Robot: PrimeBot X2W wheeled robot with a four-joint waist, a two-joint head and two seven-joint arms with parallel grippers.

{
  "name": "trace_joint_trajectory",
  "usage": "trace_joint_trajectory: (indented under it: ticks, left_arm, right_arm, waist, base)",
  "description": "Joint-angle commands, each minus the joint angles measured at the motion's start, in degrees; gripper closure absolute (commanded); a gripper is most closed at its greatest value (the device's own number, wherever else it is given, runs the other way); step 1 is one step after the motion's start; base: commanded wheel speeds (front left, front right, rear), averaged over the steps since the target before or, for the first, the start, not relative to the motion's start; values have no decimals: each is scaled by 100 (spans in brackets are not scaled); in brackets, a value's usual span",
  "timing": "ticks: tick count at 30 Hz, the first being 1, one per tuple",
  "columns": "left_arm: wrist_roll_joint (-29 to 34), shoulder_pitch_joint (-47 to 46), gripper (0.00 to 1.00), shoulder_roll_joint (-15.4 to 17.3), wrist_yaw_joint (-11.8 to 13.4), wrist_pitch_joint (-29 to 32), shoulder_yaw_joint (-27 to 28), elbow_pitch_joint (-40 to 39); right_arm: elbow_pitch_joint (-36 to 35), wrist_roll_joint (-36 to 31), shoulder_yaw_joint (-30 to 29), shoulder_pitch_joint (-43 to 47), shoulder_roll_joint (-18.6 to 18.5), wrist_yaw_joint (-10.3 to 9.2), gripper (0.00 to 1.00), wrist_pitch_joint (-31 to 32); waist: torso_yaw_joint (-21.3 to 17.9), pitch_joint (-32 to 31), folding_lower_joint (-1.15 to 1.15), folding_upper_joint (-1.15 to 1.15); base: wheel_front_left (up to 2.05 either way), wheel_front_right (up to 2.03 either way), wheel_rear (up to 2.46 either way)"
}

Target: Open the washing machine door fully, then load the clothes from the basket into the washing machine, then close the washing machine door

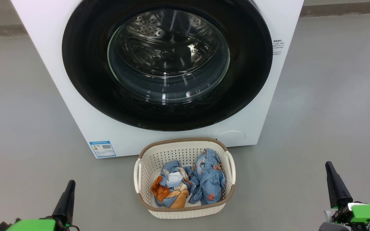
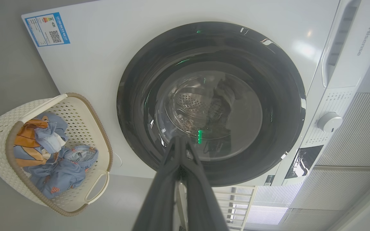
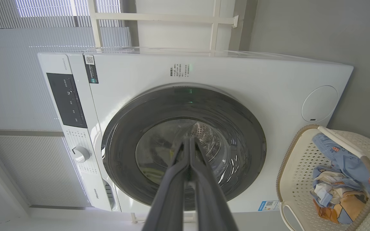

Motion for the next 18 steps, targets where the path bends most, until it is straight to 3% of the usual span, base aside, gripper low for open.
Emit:
trace_joint_trajectory:
  ticks: [1, 9, 13, 18]
  left_arm:
    - [1, 0, 0, 0, 0, -1, -1, 0]
    - [19, 221, 0, -107, 3, -42, -43, 240]
    - [66, 229, 0, -98, 2, -110, -63, 192]
    - [168, 245, 0, -76, 1, -196, -94, 132]
  right_arm:
    - [2, 0, 0, 0, 0, 0, 0, 1]
    - [302, 0, 64, 177, 82, 0, 0, -35]
    - [267, -22, 112, 176, 76, 0, 0, -96]
    - [231, -103, 185, 174, 51, 1, 0, -183]
  waist:
    - [0, 0, 0, 0]
    - [2, 8, 1, 0]
    - [9, -8, 13, 0]
    - [18, 4, 1, 0]
  base:
    - [0, 0, 0]
    - [0, 0, 0]
    - [0, 0, 0]
    - [0, 0, 0]
